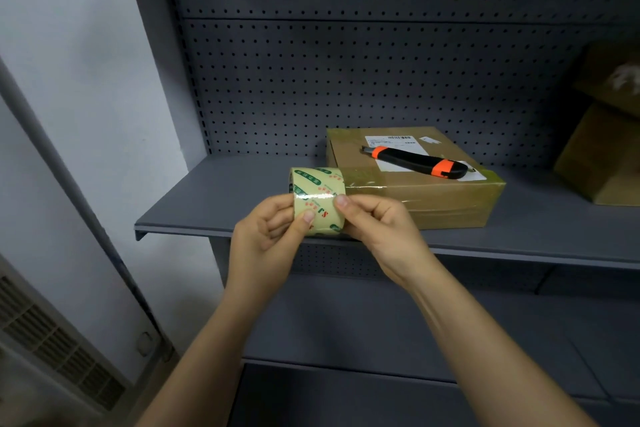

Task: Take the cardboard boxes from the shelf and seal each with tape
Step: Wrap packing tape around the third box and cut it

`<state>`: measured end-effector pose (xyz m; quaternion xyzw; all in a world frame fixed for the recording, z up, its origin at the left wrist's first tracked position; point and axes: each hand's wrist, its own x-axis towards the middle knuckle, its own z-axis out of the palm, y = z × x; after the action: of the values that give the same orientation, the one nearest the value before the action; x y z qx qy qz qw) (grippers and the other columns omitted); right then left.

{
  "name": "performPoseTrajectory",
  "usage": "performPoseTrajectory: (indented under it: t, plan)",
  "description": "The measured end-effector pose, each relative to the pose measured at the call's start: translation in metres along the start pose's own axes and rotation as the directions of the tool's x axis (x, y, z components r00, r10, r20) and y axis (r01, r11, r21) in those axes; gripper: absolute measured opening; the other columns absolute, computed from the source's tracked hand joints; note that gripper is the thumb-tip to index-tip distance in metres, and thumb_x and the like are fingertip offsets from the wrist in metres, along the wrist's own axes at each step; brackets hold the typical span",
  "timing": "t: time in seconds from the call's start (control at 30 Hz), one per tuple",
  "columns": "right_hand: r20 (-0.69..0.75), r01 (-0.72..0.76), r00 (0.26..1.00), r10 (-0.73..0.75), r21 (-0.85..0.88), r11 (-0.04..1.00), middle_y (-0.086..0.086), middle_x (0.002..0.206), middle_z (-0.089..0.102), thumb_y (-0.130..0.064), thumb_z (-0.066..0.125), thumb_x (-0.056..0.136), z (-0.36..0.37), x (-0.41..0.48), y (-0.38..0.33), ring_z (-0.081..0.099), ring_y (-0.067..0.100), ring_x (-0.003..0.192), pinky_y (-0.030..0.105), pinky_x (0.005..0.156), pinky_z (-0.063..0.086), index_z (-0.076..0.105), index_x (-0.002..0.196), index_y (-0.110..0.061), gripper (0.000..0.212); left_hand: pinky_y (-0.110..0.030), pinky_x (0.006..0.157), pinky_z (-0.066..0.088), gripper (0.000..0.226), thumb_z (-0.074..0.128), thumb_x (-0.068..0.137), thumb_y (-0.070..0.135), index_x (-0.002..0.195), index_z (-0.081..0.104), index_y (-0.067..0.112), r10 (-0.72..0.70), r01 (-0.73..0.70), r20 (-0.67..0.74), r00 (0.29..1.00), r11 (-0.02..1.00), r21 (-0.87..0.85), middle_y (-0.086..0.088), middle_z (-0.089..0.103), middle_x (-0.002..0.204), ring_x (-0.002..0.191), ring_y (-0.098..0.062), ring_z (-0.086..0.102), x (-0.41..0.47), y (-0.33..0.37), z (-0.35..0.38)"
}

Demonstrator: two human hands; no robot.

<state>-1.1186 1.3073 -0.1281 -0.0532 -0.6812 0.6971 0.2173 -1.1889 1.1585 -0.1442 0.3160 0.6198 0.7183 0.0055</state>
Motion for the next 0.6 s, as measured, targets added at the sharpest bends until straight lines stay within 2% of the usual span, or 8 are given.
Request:
performPoseTrajectory:
  t: [0.1, 0.2, 0.3, 0.43, 0.5, 0.6]
  plan:
    - [-0.011, -0.007, 1.000, 0.007, -0.015, 1.000, 0.015, 0.109, 0.072, -0.030, 0.060, 0.086, 0.008, 0.003, 0.002, 0.065, 0.035, 0.110, 0.049, 0.100, 0.050, 0.071, 0.107, -0.006, 0.034, -0.019, 0.079, 0.056, 0.020, 0.066, 0.089, 0.007, 0.109, 0.067, 0.011, -0.023, 0.023, 0.015, 1.000, 0.999, -0.022, 0.007, 0.077, 0.098, 0.094, -0.012, 0.073, 0.006, -0.004, -0.010]
    - [-0.044, -0.039, 0.998, 0.039, 0.011, 0.999, 0.015, 0.110, 0.072, -0.019, 0.055, 0.095, 0.017, 0.004, 0.000, 0.066, 0.032, 0.108, 0.043, 0.097, 0.052, 0.070, 0.107, -0.003, 0.025, -0.022, 0.081, 0.057, 0.019, 0.067, 0.088, 0.011, 0.107, 0.067, 0.014, -0.035, 0.036, 0.031, 0.999, 0.999, -0.033, 0.006, 0.077, 0.098, 0.094, -0.012, 0.073, 0.012, -0.007, -0.019]
    - [-0.134, -0.078, 0.987, 0.091, 0.094, 0.993, 0.011, 0.094, 0.075, -0.006, 0.054, 0.096, 0.030, 0.007, -0.002, 0.070, 0.023, 0.092, 0.037, 0.090, 0.055, 0.072, 0.089, -0.005, 0.019, -0.025, 0.084, 0.057, 0.021, 0.068, 0.087, 0.014, 0.108, 0.068, 0.013, -0.054, 0.056, 0.057, 0.997, 0.998, -0.042, 0.004, 0.077, 0.098, 0.095, -0.013, 0.073, 0.018, -0.012, -0.028]
    - [-0.238, -0.047, 0.969, 0.059, 0.056, 0.997, 0.005, 0.077, 0.075, -0.007, 0.058, 0.093, 0.045, 0.013, -0.002, 0.071, 0.014, 0.071, 0.029, 0.074, 0.058, 0.073, 0.075, -0.011, 0.024, -0.025, 0.086, 0.056, 0.025, 0.068, 0.088, 0.012, 0.112, 0.067, 0.007, -0.049, 0.057, 0.124, 0.991, 0.996, -0.063, 0.001, 0.077, 0.100, 0.097, -0.015, 0.072, 0.026, -0.016, -0.038]
    - [-0.260, -0.026, 0.965, 0.042, 0.062, 0.998, 0.003, 0.072, 0.074, -0.003, 0.056, 0.094, 0.051, 0.016, -0.002, 0.070, 0.012, 0.067, 0.025, 0.068, 0.058, 0.071, 0.072, -0.010, 0.027, -0.023, 0.085, 0.056, 0.024, 0.068, 0.088, 0.011, 0.112, 0.067, 0.006, -0.032, 0.043, 0.149, 0.988, 0.997, -0.071, 0.000, 0.077, 0.100, 0.097, -0.015, 0.072, 0.031, -0.017, -0.044]
    - [-0.283, -0.003, 0.959, 0.018, 0.052, 0.999, 0.002, 0.071, 0.073, 0.001, 0.054, 0.094, 0.060, 0.020, 0.000, 0.069, 0.011, 0.067, 0.025, 0.068, 0.057, 0.072, 0.069, -0.009, 0.032, -0.024, 0.085, 0.056, 0.027, 0.069, 0.087, 0.016, 0.112, 0.067, 0.006, -0.014, 0.028, 0.180, 0.984, 0.997, -0.076, -0.001, 0.077, 0.101, 0.098, -0.015, 0.072, 0.039, -0.018, -0.054]
